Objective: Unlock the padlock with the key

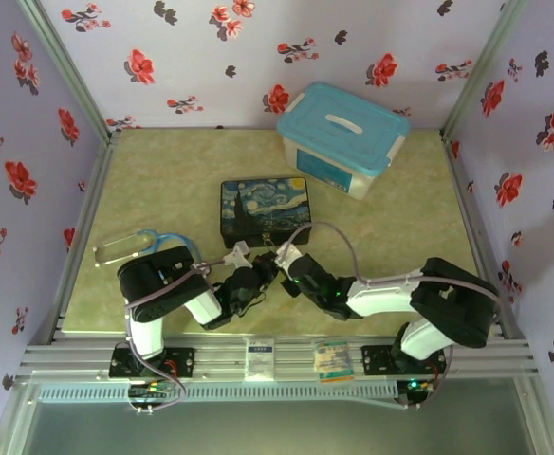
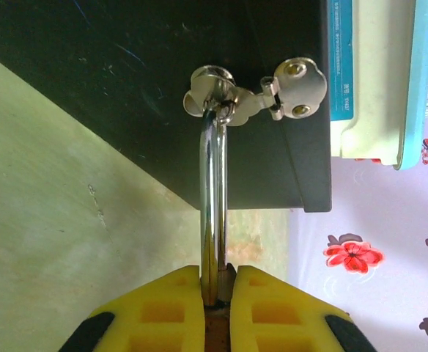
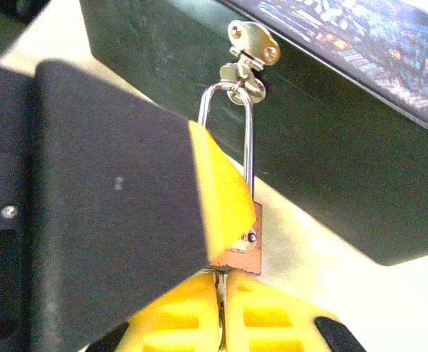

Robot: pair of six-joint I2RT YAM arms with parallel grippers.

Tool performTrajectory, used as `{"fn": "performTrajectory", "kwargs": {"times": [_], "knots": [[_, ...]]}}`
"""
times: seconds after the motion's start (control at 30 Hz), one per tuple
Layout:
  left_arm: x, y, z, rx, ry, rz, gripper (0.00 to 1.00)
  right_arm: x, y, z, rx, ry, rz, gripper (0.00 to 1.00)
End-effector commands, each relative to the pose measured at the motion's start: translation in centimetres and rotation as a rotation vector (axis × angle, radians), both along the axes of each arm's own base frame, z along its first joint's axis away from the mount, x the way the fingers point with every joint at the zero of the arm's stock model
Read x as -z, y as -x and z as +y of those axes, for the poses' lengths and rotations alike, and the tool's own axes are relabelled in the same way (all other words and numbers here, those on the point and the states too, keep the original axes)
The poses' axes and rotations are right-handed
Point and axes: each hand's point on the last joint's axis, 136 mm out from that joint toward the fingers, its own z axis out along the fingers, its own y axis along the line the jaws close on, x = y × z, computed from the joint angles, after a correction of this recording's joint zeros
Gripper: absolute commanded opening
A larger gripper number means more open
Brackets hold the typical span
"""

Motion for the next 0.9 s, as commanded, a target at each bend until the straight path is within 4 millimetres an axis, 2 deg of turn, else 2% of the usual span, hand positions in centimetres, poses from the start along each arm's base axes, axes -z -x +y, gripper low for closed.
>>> {"fn": "performTrajectory", "kwargs": {"times": [0.0,0.13,0.23,0.33,0.37,0.5,0.7,0.87], "knots": [[0.8,1.7,-0.4,0.066,-0.017,0.022,0.09,-0.5,0.1,-0.3,0.083,-0.249,0.164,0.03],[1.1,1.8,0.0,0.06,-0.03,0.026,0.1,0.1,0.6,-0.9,0.101,-0.394,0.271,0.03],[1.2,1.8,0.6,0.048,-0.043,0.02,0.22,0.8,0.8,-1.2,0.119,-0.431,0.328,0.03],[0.9,1.6,1.4,0.025,-0.065,-0.003,0.25,1.2,0.7,-1.6,0.144,-0.489,0.371,0.03],[1.5,1.8,2.4,0.014,-0.093,-0.001,0.27,1.2,0.8,-1.7,0.145,-0.512,0.387,0.03],[2.1,1.9,3.8,-0.008,-0.157,-0.017,0.3,1.6,1.0,-1.2,0.146,-0.559,0.444,0.03],[3.4,2.1,3.4,0.018,-0.195,-0.007,0.26,1.9,1.1,-0.7,0.149,-0.628,0.49,0.04],[1.6,1.6,2.9,0.025,-0.227,-0.077,0.24,2.0,0.7,-0.8,0.173,-0.7,0.531,0.05]]}}
